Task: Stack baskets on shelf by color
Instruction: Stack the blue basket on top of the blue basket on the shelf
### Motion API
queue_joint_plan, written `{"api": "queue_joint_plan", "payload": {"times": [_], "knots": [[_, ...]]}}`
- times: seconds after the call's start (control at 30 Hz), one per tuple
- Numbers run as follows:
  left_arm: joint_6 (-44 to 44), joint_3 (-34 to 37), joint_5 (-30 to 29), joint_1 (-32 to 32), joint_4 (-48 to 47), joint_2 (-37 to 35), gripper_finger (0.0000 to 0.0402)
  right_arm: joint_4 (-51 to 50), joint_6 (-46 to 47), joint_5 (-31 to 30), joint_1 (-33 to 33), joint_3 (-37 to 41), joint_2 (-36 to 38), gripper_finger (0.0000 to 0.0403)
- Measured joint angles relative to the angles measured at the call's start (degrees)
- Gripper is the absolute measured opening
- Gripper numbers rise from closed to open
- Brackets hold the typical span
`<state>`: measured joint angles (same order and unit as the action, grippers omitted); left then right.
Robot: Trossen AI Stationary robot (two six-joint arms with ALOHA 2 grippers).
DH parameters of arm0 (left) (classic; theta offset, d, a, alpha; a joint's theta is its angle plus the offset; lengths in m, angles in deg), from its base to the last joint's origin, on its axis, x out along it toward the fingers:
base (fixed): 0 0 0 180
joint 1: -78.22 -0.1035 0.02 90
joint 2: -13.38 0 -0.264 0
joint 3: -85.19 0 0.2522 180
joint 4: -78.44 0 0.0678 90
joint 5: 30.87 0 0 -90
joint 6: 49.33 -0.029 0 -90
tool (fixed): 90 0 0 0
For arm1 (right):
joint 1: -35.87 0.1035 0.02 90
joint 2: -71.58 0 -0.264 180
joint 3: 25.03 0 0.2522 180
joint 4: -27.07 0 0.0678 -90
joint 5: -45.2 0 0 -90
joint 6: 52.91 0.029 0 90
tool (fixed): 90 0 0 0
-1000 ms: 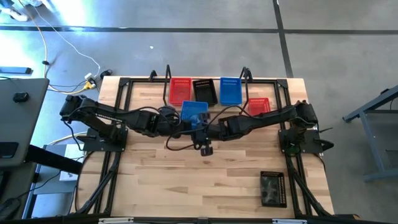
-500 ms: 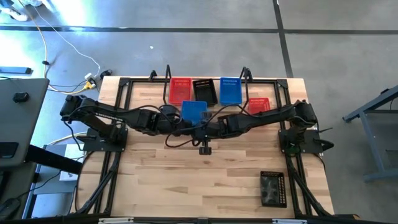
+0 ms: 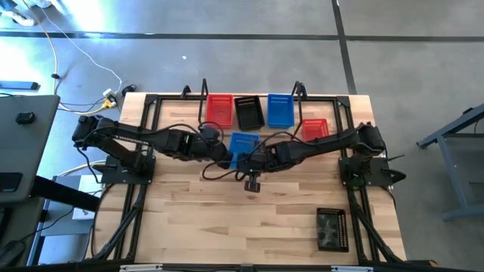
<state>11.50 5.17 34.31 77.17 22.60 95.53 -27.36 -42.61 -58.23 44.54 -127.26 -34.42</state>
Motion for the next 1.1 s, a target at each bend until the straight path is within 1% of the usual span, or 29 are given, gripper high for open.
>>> {"api": "queue_joint_plan", "payload": {"times": [0.13, 0.37, 0.7, 0.87, 0.97, 1.1], "knots": [[-5.32, -0.06, 1.93, -1.73, 0.12, -0.90, 0.0121, -0.92, 2.31, -0.04, 1.19, 0.00, 0.24, 0.0000], [-13.55, 0.11, 2.44, -5.24, -1.09, -2.96, 0.0115, -2.73, 7.71, -0.87, 3.02, -0.02, 1.20, 0.0000], [-23.10, 0.02, 4.74, -9.68, -0.29, -7.29, 0.0115, -9.42, 9.14, -4.34, 3.55, -0.04, 4.06, 0.0000], [-26.48, 0.02, 4.70, -11.96, 0.10, -8.52, 0.0115, -12.68, 7.26, -5.64, 1.97, -0.04, 6.00, 0.0000], [-28.86, 0.02, 5.21, -13.48, -0.08, -8.65, 0.0115, -13.16, 3.28, -6.08, 0.24, -0.04, 7.45, 0.0000], [-29.59, 0.02, 8.11, -15.42, -0.07, -8.80, 0.0115, -13.37, -3.28, -6.08, -3.42, -0.04, 9.83, 0.0000]]}}
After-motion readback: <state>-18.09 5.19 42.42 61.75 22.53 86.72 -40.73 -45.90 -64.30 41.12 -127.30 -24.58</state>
